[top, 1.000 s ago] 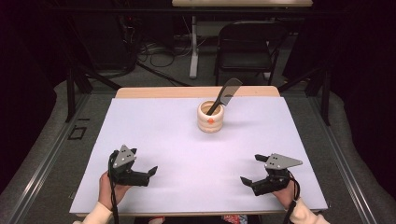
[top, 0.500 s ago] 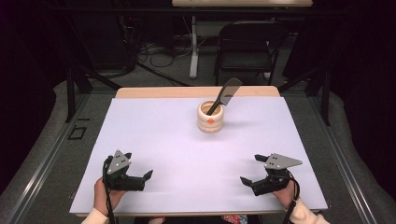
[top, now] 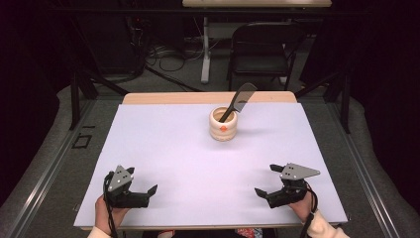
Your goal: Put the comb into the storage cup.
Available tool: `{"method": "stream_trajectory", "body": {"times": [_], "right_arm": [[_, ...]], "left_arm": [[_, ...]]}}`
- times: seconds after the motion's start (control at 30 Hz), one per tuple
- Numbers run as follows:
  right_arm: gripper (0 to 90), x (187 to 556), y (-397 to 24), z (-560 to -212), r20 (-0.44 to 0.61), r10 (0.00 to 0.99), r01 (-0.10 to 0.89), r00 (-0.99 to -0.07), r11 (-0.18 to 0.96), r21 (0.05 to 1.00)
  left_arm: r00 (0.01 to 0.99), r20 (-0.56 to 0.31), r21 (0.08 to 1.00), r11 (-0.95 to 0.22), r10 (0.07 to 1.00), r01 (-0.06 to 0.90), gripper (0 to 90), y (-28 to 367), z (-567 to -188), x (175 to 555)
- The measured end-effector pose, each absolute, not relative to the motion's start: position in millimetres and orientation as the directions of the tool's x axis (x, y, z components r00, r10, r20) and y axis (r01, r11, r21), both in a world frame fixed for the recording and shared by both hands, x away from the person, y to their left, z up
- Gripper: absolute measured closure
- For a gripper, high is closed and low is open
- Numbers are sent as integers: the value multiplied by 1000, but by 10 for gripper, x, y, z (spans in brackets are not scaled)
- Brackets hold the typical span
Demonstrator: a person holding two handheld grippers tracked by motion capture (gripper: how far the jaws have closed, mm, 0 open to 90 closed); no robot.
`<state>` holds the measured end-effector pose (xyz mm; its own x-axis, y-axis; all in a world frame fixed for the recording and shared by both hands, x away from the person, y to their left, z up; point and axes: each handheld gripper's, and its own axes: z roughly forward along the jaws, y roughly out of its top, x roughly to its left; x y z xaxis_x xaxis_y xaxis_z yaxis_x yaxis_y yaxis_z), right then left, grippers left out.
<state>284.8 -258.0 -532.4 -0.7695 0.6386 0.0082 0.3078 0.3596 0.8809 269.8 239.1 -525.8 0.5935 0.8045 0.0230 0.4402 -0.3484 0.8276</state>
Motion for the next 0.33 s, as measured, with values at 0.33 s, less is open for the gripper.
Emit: {"method": "stream_trajectory", "body": {"times": [0.33], "right_arm": [[0, 2850, -2585, -5323, 11, 635, 308, -773, 359, 881]], "left_arm": [[582, 10, 834, -329, 813, 444, 0, 2426, -5278, 2730]]}}
